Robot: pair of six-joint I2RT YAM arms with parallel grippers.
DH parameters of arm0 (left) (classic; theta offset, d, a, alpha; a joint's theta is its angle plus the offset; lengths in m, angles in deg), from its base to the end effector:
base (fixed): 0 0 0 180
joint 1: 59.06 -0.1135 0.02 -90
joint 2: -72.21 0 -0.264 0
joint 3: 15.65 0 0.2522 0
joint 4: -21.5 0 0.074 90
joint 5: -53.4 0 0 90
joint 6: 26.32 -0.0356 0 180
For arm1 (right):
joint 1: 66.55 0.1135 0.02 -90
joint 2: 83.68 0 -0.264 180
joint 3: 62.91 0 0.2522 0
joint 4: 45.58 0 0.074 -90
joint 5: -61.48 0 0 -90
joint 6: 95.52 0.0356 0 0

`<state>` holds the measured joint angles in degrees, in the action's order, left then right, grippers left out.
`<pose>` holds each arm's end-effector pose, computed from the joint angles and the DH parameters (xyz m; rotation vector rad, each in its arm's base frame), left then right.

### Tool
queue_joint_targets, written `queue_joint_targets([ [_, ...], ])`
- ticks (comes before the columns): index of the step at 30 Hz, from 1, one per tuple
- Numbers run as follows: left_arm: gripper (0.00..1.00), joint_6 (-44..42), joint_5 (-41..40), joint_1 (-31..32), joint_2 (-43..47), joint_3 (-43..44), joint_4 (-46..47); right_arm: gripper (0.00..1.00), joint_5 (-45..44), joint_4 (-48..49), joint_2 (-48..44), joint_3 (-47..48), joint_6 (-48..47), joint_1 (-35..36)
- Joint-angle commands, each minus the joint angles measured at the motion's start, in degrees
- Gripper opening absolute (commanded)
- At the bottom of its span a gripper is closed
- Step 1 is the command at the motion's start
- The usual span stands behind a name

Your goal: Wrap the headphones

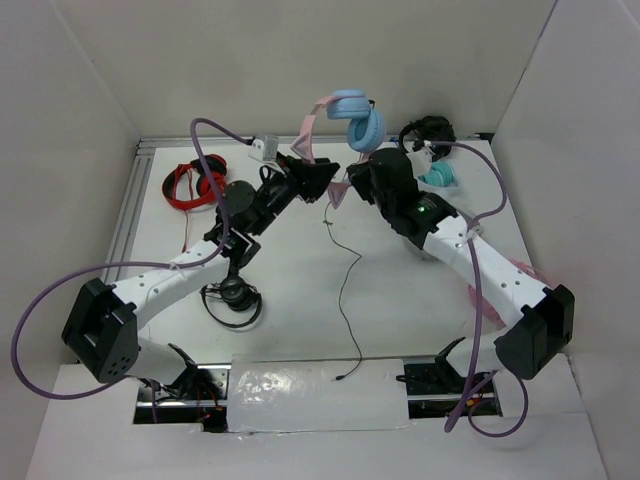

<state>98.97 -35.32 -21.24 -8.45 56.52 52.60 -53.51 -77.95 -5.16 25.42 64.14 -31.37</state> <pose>0.2584 -0.2016 0.3789 0.0486 1.2522 -1.1304 0.2654 0.1687 0.3744 0.8697 1.8108 0.7825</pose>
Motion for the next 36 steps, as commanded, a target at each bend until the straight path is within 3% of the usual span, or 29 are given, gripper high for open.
queue_joint_targets([
  [1, 0.22, -2.76, -2.77, -0.47, -0.11, 3.02, 2.08, 0.12, 5.82, -0.36, 0.40, 2.85, -7.51, 1.30],
  [4, 0.09, -4.78, -2.51, -0.47, 0.51, 2.76, 0.58, 0.23, 9.24, -1.08, -0.12, 1.56, -13.04, 1.38],
  [7, 0.00, -6.28, -3.12, -0.47, 0.95, 4.34, -3.98, 0.67, 15.05, -0.63, -2.14, 1.11, -24.61, 1.73],
  [8, 0.00, -6.37, -4.08, -0.38, 1.29, 4.95, -7.47, 0.95, 16.37, -2.29, -2.49, 1.37, -27.54, 2.08],
  [9, 0.00, -6.63, -4.18, -0.56, 1.56, 5.74, -8.99, 1.00, 17.16, -3.09, -2.93, 1.37, -30.53, 2.52],
  [18, 0.00, -7.69, 0.74, -2.05, 4.99, 8.30, -22.27, 1.00, 3.20, -3.10, -17.51, -7.77, -49.19, 5.52],
  [21, 0.00, -7.52, 9.59, -4.07, 7.96, 8.03, -26.12, 1.00, 0.73, 0.58, -21.37, -12.68, -56.12, 5.34],
  [24, 0.00, -5.50, 22.25, -7.41, 10.70, 6.98, -27.81, 1.00, 6.17, 7.43, -24.46, -18.74, -64.11, 4.90],
  [29, 0.00, -0.14, 43.48, -14.08, 12.11, 7.41, -28.34, 1.00, 22.61, 24.03, -27.28, -30.96, -77.99, 4.46],
  [33, 0.00, 5.66, 56.44, -18.30, 11.58, 7.33, -24.57, 1.00, 31.13, 34.59, -26.84, -33.43, -78.11, 3.67],
  [36, 0.00, 9.79, 64.18, -20.33, 10.97, 6.81, -20.19, 1.00, 31.86, 43.55, -26.23, -35.01, -72.68, 3.06],
])
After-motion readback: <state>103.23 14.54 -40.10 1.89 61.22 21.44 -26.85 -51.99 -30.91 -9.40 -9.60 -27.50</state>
